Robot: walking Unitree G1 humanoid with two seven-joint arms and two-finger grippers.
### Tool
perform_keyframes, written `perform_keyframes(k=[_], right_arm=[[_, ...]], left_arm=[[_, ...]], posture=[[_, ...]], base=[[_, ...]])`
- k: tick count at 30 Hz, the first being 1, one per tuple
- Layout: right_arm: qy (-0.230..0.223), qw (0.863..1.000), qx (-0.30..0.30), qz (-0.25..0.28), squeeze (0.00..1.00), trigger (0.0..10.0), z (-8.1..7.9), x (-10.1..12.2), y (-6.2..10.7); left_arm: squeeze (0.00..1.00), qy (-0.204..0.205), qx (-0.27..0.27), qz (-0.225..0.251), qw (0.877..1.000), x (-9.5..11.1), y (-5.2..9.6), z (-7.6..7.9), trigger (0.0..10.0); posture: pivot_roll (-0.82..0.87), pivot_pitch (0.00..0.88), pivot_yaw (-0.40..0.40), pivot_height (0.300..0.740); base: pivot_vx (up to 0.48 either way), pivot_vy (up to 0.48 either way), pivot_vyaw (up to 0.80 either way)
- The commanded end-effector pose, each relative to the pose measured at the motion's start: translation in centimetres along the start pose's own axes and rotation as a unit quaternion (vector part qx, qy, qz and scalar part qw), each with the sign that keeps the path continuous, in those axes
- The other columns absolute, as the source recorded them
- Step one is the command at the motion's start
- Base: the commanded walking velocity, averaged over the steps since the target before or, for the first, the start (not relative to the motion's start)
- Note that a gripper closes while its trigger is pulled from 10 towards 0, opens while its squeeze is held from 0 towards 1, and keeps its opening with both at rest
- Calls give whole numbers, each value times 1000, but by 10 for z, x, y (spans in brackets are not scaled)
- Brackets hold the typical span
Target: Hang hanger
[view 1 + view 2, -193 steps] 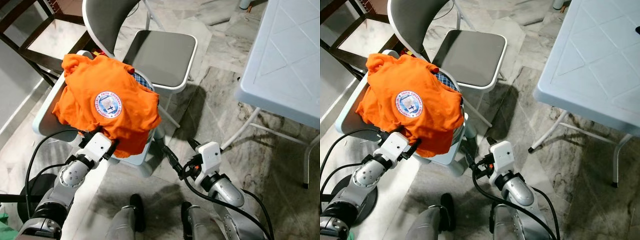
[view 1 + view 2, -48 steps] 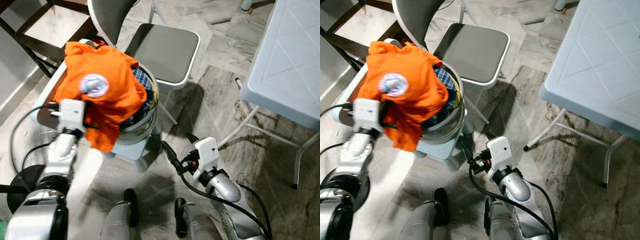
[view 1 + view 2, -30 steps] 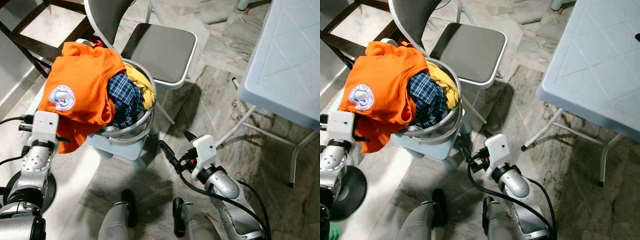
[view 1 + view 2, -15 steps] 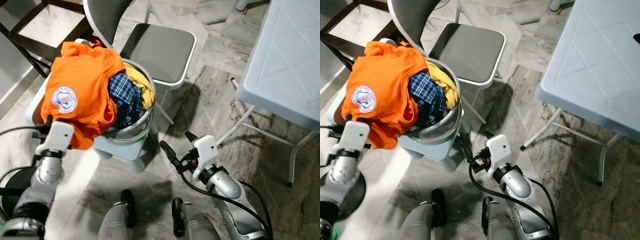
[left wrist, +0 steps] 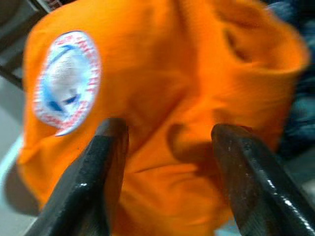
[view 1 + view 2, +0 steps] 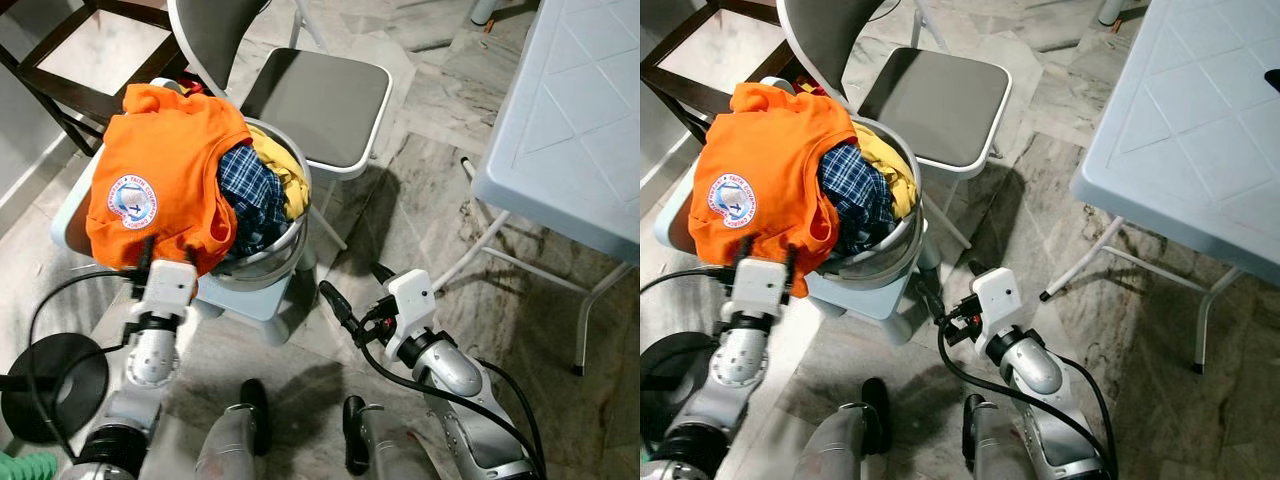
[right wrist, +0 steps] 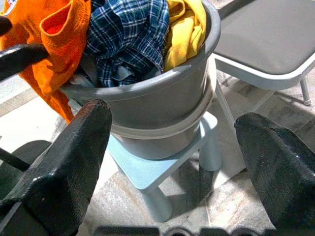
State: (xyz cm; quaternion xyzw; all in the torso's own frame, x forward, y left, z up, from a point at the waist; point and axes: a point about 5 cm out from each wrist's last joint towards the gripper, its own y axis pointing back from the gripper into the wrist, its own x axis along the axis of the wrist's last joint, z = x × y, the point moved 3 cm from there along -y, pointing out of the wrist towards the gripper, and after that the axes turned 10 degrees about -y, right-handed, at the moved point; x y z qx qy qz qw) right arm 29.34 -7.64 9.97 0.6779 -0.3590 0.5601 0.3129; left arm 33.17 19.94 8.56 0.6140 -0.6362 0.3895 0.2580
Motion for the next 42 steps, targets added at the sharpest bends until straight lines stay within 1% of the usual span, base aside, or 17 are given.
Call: perform_keyframes(k=[1, 7, 10, 14, 16, 17, 21, 22, 23, 25, 26, 27, 28, 31, 32, 37, 42], right_arm=[[-7, 1000, -2, -15, 0, 10000, 0, -7, 4], [-6, 1000, -5, -13, 0, 10000, 1, -6, 5], [-5, 1000, -7, -13, 0, 10000, 1, -7, 7], [-4, 1000, -9, -13, 0, 10000, 1, -7, 7], [-4, 1000, -9, -12, 0, 10000, 1, -6, 8], [-4, 1000, -10, -12, 0, 10000, 1, -6, 8], [-3, 1000, -10, -13, 0, 10000, 1, -7, 9], [-3, 1000, -10, -13, 0, 10000, 1, -7, 9], [-3, 1000, -11, -13, 0, 10000, 1, -6, 9], [-2, 1000, -11, -13, 0, 10000, 1, -6, 9], [-1, 1000, -13, -13, 0, 10000, 2, -5, 9], [-1, 1000, -13, -13, 0, 10000, 2, -5, 9], [1, 1000, -14, -12, 0, 10000, 2, -5, 9], [2, 1000, -16, -12, 0, 10000, 2, -5, 10], [1, 1000, -17, -12, 0, 10000, 3, -6, 11], [1, 1000, -19, -14, 0, 10000, 2, -7, 12], [2, 1000, -20, -14, 0, 10000, 4, -7, 12]], left_arm=[[1000, 12, -28, 4, 1000, 3, 4, 15, 10000], [1000, 13, -36, 3, 999, 5, 1, 21, 10000], [1000, 13, -42, 3, 999, 8, -4, 26, 10000], [1000, 12, -43, -15, 999, 4, -7, 27, 10000], [1000, 14, -60, -29, 998, -1, -9, 31, 10000], [0, 15, -67, -41, 997, -4, -10, 33, 10000], [0, 13, -69, -47, 996, -6, -11, 35, 10000], [0, 17, -71, -49, 996, -6, -12, 35, 9451], [0, 22, -71, -48, 996, -4, -14, 36, 0], [0, 25, -71, -46, 996, -3, -16, 36, 0], [0, 29, -71, -42, 996, 1, -21, 36, 0], [0, 29, -71, -42, 996, 1, -21, 36, 0], [0, 26, -70, -36, 997, 4, -24, 36, 0], [0, 20, -68, -26, 997, 8, -27, 35, 0], [0, 25, -65, -18, 997, 11, -28, 33, 0], [0, 42, -62, -16, 997, 12, -29, 33, 0], [0, 43, -66, -24, 997, 9, -28, 36, 0]], posture=[[-148, 349, -36, 740], [-164, 349, -34, 740], [-170, 349, -31, 740], [-177, 353, -30, 740], [-184, 355, -31, 740], [-186, 356, -32, 740], [-189, 357, -32, 740], [-191, 358, -32, 740], [-194, 358, -31, 740], [-196, 358, -32, 740], [-202, 358, -28, 740], [-202, 358, -28, 740], [-207, 356, -23, 740], [-208, 357, -21, 740], [-209, 357, -20, 740], [-211, 359, -19, 740], [-215, 362, -21, 740]], base=[[0, 0, 0], [0, 0, 0], [0, 0, 0], [0, 0, 0], [0, 0, 0], [0, 0, 0], [0, 0, 0], [0, 0, 0], [0, 0, 0], [0, 0, 0], [0, 0, 0], [0, 0, 0], [0, 0, 0], [0, 0, 0], [0, 0, 0], [0, 0, 0], [0, 0, 0]])
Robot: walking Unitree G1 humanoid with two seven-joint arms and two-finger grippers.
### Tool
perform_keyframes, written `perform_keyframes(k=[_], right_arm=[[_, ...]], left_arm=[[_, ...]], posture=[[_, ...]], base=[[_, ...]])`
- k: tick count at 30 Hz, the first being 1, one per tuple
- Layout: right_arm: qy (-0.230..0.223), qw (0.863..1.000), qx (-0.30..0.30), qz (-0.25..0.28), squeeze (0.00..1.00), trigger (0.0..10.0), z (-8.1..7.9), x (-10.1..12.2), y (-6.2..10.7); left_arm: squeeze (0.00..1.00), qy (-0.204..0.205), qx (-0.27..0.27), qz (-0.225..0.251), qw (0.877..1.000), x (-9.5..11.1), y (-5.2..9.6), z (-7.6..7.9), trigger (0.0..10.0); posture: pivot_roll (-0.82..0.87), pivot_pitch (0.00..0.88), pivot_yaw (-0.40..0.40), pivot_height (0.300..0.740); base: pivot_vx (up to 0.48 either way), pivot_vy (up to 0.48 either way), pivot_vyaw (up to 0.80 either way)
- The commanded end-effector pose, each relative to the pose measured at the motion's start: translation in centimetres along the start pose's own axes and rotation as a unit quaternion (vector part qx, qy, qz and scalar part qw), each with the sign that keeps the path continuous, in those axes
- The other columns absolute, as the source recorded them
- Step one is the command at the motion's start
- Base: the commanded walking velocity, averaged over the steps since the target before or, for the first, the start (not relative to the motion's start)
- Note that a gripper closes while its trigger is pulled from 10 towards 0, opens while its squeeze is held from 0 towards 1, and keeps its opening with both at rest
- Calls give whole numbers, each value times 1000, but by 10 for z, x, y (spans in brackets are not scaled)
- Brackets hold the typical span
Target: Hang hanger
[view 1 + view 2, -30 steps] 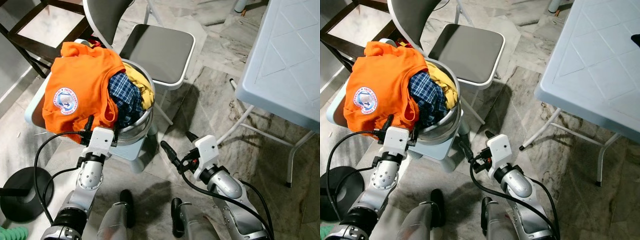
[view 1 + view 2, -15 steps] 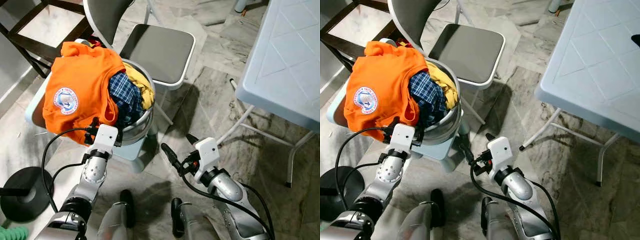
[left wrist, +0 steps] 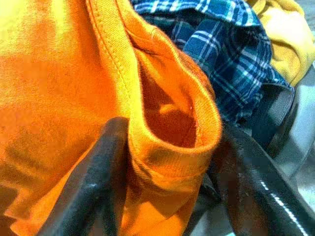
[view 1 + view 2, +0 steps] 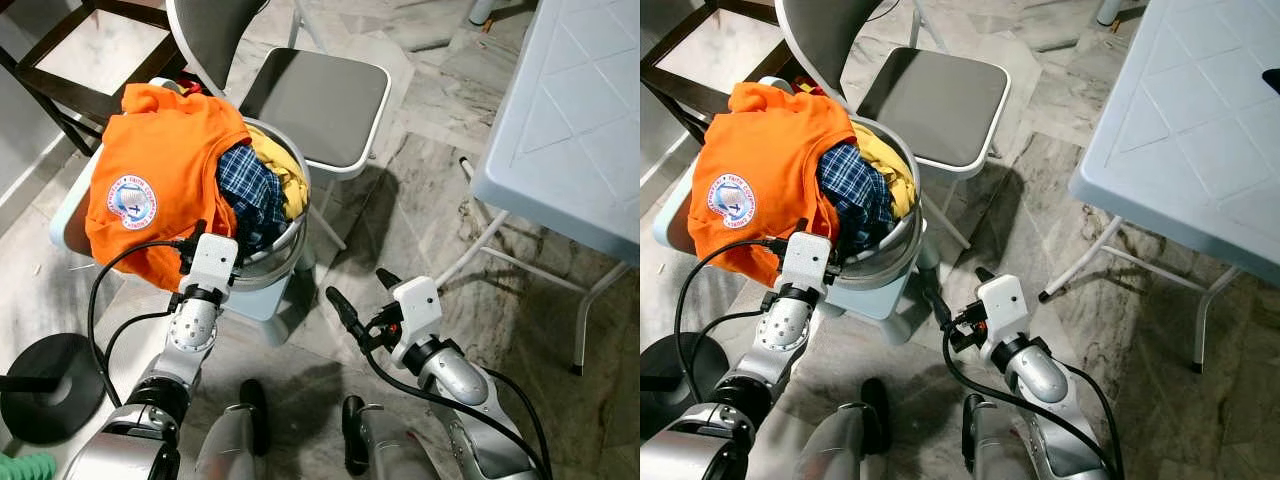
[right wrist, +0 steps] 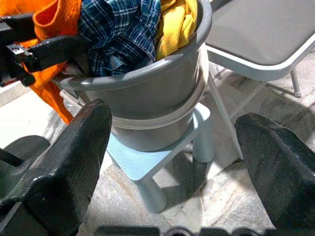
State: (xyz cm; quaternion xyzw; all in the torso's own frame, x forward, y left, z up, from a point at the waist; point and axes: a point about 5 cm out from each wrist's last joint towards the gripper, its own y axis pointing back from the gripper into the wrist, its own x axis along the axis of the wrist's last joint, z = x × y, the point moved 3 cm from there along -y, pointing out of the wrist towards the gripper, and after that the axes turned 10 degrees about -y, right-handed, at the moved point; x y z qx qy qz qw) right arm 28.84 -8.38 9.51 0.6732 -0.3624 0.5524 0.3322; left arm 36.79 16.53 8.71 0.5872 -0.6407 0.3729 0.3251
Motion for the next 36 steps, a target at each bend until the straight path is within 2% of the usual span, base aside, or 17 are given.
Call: perform_keyframes(k=[1, 12, 25, 36], right_arm=[[-1, 1000, 0, -5, 0, 10000, 0, -2, 4], [-2, 1000, 1, -2, 0, 10000, -4, -2, 2], [-8, 1000, -4, -2, 0, 10000, -5, -4, 2], [-7, 1000, 4, 2, 0, 10000, -5, -4, -9]], left_arm=[[0, 3, -5, -15, 1000, -8, 5, 4, 0], [0, 7, -6, -18, 1000, -14, 8, -1, 0], [0, 12, -19, -3, 1000, -6, 3, -1, 0], [0, 19, -36, 17, 999, -13, 15, -10, 0]], posture=[[-217, 363, -23, 740], [-220, 384, -7, 740], [-216, 384, 8, 740], [-157, 307, 5, 740]], base=[[0, 0, 0], [0, 0, 0], [0, 0, 0], [0, 0, 0]])
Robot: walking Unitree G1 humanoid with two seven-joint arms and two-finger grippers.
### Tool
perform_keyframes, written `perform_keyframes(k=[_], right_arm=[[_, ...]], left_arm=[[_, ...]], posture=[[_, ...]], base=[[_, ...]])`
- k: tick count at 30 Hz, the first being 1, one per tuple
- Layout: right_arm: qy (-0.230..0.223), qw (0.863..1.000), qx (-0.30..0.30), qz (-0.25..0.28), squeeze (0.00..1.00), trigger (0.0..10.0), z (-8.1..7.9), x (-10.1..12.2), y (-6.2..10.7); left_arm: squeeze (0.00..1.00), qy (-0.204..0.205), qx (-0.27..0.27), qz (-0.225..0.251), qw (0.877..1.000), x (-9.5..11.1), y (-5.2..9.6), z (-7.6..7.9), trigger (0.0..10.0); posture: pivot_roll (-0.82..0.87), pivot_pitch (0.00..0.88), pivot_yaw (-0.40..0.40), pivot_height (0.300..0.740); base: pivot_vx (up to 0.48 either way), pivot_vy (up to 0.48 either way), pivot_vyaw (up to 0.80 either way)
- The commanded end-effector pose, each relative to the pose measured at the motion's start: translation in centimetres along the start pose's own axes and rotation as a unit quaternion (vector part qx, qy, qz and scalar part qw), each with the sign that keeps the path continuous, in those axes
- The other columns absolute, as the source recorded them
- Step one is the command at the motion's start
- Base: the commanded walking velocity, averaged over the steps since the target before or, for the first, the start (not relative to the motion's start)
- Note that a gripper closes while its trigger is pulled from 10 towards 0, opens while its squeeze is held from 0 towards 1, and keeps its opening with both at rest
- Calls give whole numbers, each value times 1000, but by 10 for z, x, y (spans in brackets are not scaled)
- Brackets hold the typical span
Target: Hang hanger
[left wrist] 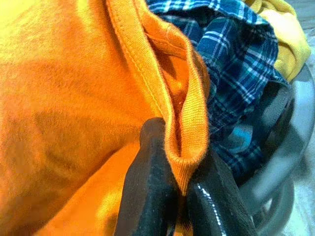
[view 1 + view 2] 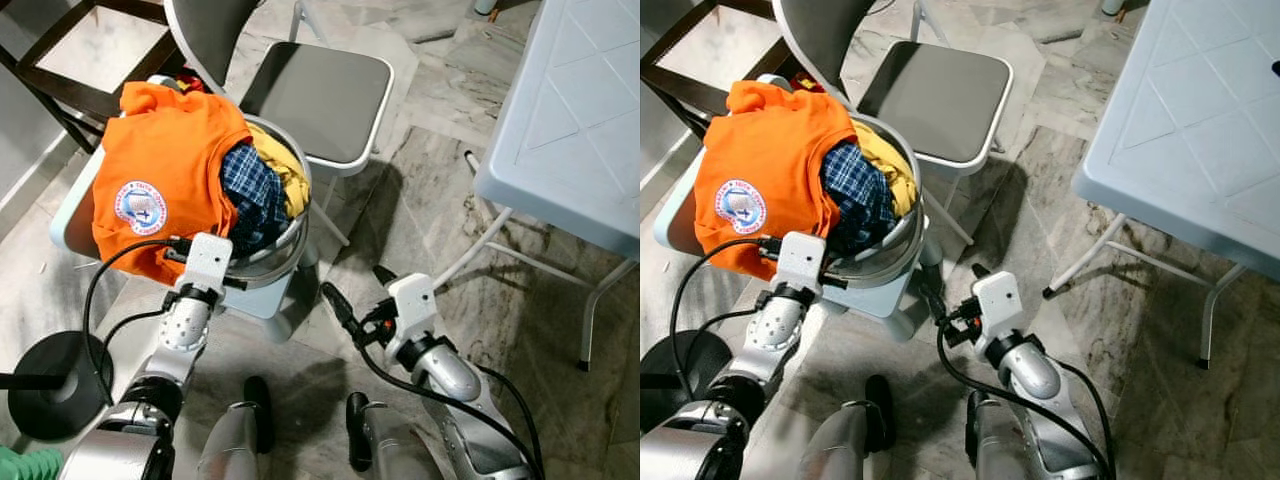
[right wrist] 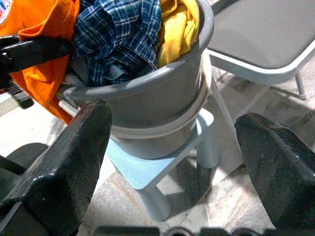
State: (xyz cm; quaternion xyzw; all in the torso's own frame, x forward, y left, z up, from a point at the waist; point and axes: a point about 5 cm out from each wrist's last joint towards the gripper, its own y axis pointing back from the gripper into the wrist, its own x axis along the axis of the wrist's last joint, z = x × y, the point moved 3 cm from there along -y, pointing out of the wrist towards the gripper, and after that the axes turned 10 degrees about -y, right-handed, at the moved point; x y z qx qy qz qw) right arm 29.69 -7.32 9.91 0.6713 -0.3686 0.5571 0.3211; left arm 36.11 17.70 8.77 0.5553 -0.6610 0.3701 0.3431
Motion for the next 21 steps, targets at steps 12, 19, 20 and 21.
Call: perform_keyframes(k=[12, 19, 20, 21], right_arm=[[4, 1000, 18, -12, 0, 10000, 2, -5, -7], [3, 1000, 22, -10, 0, 10000, 2, -6, -12], [1, 1000, 22, -10, 0, 10000, 2, -7, -13], [0, 1000, 23, -11, 0, 10000, 1, -8, -14]], left_arm=[[0, -10, -45, 94, 995, 21, 15, -19, 0], [0, -99, -41, 156, 982, 58, 10, -55, 0], [0, -114, -29, 138, 983, 53, 8, -64, 0], [0, -124, -14, 88, 988, 35, 7, -70, 0]], posture=[[-95, 269, -33, 740], [-78, 261, -29, 740], [-71, 258, -26, 740], [-72, 255, -24, 740]], base=[[0, 0, 0], [0, 0, 0], [0, 0, 0], [0, 0, 0]])
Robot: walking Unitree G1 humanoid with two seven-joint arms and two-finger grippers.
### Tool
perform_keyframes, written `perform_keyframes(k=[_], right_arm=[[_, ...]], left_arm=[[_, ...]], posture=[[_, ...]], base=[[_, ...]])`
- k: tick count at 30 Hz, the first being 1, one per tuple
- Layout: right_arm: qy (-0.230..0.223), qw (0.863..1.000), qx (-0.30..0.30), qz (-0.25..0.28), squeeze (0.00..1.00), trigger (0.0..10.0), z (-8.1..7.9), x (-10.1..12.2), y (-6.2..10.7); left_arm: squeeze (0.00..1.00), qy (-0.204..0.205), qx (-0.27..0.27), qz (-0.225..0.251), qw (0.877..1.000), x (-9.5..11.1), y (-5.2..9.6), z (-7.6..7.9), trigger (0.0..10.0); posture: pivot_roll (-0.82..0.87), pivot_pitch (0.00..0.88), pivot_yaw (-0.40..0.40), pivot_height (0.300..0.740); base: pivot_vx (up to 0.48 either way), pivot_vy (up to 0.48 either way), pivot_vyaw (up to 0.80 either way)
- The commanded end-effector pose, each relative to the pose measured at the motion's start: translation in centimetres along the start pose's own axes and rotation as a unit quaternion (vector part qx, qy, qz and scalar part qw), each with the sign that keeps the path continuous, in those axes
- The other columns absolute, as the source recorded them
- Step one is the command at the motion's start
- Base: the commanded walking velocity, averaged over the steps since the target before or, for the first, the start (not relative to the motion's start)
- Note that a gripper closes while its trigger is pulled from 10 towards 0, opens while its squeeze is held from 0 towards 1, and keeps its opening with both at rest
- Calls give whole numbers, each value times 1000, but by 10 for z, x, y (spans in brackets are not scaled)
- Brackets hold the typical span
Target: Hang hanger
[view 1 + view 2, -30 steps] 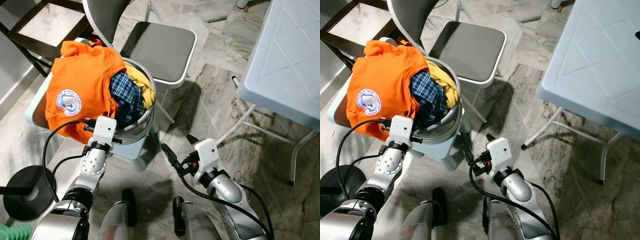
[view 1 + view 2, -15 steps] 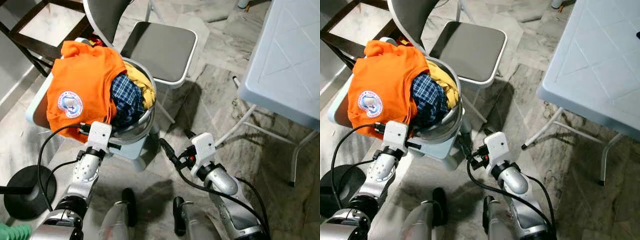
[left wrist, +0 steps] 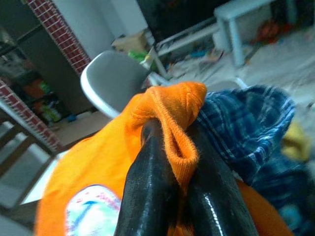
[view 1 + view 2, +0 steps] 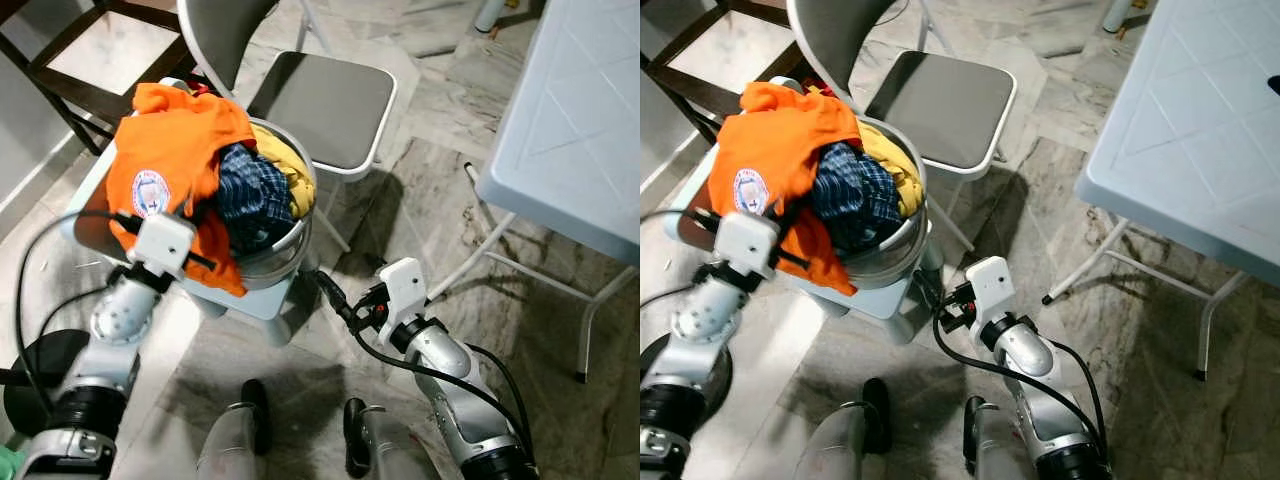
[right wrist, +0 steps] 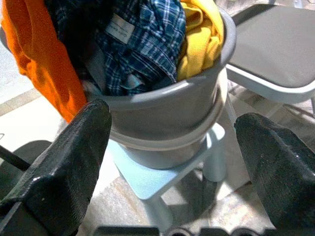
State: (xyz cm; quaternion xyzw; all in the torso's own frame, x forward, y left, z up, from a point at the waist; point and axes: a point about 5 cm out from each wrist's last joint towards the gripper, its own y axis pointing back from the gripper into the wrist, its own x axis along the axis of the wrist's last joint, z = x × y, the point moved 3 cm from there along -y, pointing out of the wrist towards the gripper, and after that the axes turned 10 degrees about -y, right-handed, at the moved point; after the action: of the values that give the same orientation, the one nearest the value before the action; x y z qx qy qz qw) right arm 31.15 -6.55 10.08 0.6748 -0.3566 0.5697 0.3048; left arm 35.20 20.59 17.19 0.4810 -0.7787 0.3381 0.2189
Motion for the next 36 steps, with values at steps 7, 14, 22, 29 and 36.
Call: perform_keyframes(k=[7, 14, 22, 29, 36], right_arm=[[-6, 1000, 0, -13, 0, 10000, -1, -11, 1], [-2, 1000, 0, -20, 0, 10000, 0, -15, 3], [1, 1000, -10, -17, 0, 10000, 4, -13, 6], [0, 1000, -9, -20, 0, 10000, 3, -15, 7], [1, 1000, -7, -17, 0, 10000, 4, -12, 5]], left_arm=[[0, 35, -32, -166, 985, -58, 29, 28, 10000], [1000, 61, -28, -195, 978, -64, 27, 50, 10000], [0, 20, 9, -181, 983, -60, 29, 41, 10000], [0, 13, 9, -182, 983, -61, 44, 52, 10000], [0, 5, 1, -199, 980, -67, 52, 63, 10000]], posture=[[-78, 259, -26, 740], [-87, 263, -26, 740], [-110, 272, -24, 740], [-104, 270, -25, 740], [-113, 276, -31, 740]], base=[[0, 0, 0], [0, 0, 0], [0, 0, 0], [0, 0, 0], [0, 0, 0]])
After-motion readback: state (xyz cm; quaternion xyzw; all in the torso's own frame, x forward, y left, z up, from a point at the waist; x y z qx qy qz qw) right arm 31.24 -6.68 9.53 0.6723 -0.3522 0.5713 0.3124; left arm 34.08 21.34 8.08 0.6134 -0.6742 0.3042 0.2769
